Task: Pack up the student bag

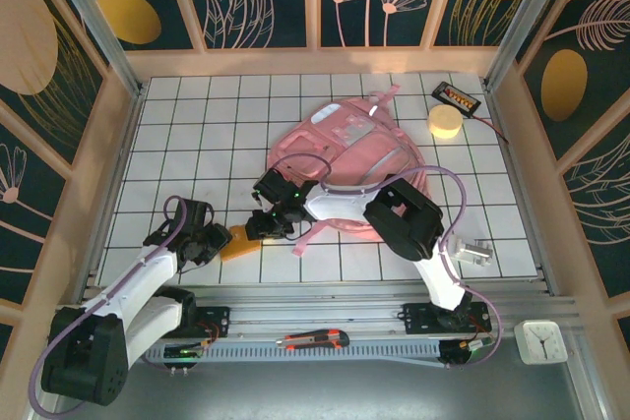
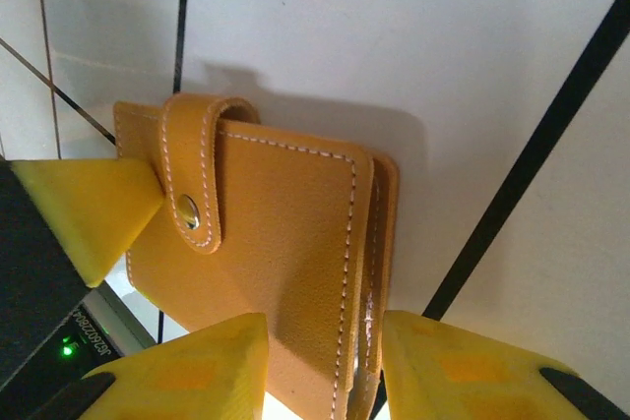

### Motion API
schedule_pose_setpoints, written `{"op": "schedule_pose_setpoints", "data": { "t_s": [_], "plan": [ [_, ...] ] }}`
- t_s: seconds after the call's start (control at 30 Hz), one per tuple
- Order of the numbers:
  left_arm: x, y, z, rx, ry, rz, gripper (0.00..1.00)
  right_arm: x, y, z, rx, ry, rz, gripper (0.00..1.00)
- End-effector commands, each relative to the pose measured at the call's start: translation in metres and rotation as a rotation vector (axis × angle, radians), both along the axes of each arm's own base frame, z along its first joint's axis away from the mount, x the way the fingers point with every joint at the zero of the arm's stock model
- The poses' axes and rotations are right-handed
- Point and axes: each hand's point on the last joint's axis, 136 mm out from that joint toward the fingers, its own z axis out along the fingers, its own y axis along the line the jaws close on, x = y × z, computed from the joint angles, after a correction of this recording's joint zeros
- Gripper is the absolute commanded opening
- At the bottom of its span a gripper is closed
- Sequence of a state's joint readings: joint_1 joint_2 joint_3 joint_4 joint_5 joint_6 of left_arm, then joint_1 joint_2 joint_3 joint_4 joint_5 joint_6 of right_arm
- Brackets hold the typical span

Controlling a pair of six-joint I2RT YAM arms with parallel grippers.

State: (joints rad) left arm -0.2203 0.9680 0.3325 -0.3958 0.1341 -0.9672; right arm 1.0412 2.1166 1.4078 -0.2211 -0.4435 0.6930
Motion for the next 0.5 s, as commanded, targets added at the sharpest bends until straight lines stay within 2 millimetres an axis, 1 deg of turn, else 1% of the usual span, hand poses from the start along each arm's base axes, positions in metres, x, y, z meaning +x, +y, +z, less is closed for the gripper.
{"op": "schedule_pose_setpoints", "data": {
  "t_s": [0.0, 0.03, 0.1, 0.2, 0.23, 0.27, 0.37, 0.47],
  "plan": [
    [0.015, -0.024, 0.002, -0.122, -0.084, -0.05, 0.35, 0.0, 0.015, 0.013, 0.056, -0.004, 0.033, 0.36],
    [0.015, -0.024, 0.002, -0.125, -0.084, -0.051, 0.34, -0.001, 0.017, 0.015, 0.064, -0.004, 0.039, 0.35],
    [0.015, -0.026, 0.002, -0.134, -0.089, -0.058, 0.34, -0.003, 0.021, 0.02, 0.084, -0.011, 0.056, 0.27],
    [0.016, -0.027, 0.003, -0.138, -0.093, -0.062, 0.34, -0.004, 0.022, 0.022, 0.084, -0.019, 0.059, 0.07],
    [0.016, -0.027, 0.003, -0.14, -0.095, -0.065, 0.33, -0.004, 0.021, 0.022, 0.079, -0.021, 0.055, 0.02],
    [0.017, -0.028, 0.004, -0.142, -0.096, -0.066, 0.33, -0.003, 0.02, 0.023, 0.074, -0.024, 0.049, 0.0],
    [0.018, -0.028, 0.006, -0.14, -0.1, -0.073, 0.33, -0.001, 0.013, 0.025, 0.055, -0.041, 0.031, 0.0],
    [0.019, -0.026, 0.011, -0.123, -0.108, -0.078, 0.34, 0.003, 0.005, 0.034, 0.051, -0.072, 0.005, 0.0]
  ]
}}
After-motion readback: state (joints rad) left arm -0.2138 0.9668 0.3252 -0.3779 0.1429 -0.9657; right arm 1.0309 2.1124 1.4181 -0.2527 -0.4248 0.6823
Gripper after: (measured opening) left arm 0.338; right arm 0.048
